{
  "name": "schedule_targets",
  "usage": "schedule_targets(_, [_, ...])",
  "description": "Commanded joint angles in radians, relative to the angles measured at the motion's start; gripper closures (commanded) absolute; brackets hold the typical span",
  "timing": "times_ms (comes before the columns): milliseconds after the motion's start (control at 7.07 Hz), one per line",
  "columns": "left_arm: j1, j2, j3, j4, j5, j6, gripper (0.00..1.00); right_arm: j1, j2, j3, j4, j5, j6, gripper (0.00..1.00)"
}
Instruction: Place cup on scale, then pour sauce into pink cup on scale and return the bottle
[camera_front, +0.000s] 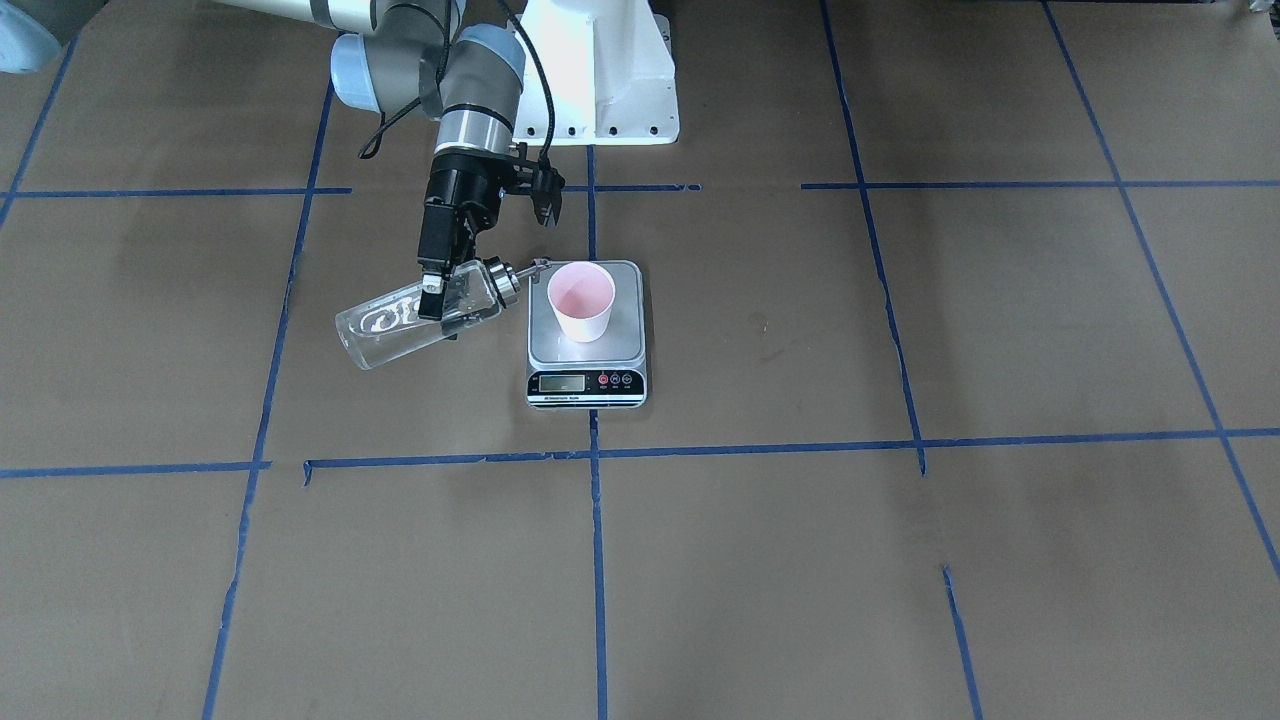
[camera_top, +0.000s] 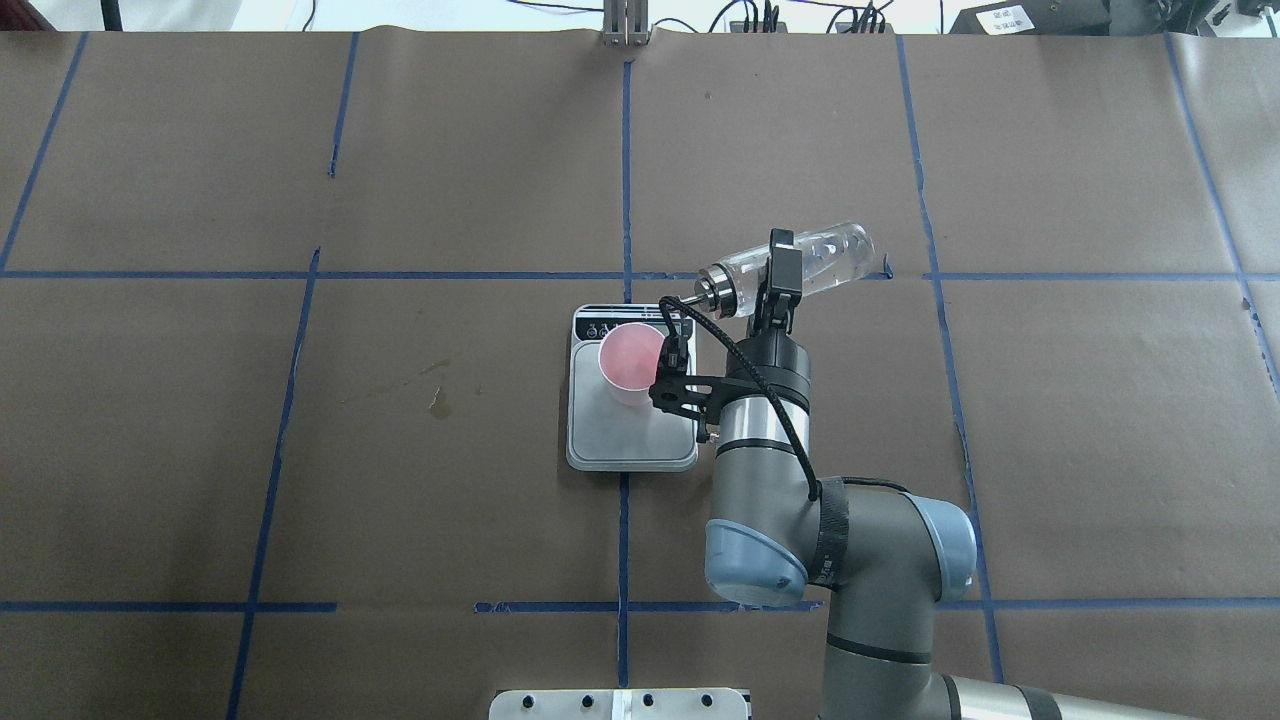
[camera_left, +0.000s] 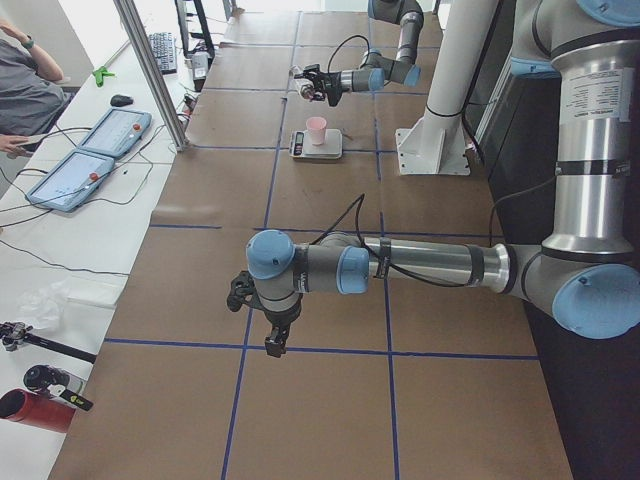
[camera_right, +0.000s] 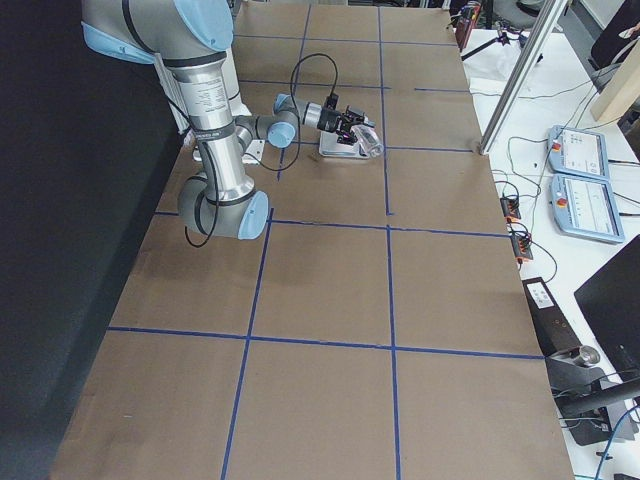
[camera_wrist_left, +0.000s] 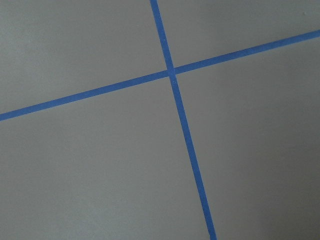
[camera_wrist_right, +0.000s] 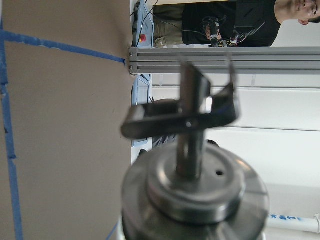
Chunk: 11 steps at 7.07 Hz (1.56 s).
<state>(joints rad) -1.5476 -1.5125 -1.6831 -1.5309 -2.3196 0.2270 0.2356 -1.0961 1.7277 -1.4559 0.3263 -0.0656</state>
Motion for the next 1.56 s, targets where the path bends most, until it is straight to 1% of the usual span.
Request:
schedule_targets(0, [0.001,0.0,0.002,0.0,-0.003,0.0,0.0,-0.002,-0.001,0.0,0.0,-0.048,-0.121,1.0])
schedule_targets(425, [0.001,-0.002,0.002,0.0,-0.006,0.0,0.0,-0.007,-0.002,0.0,0.0,-0.058,-0.161,1.0])
schedule_targets(1415, [0.001,-0.002,-0.003,0.0,-0.006,0.0,0.0,-0.007,-0.002,0.0,0.0,-0.058,-0.163,1.0])
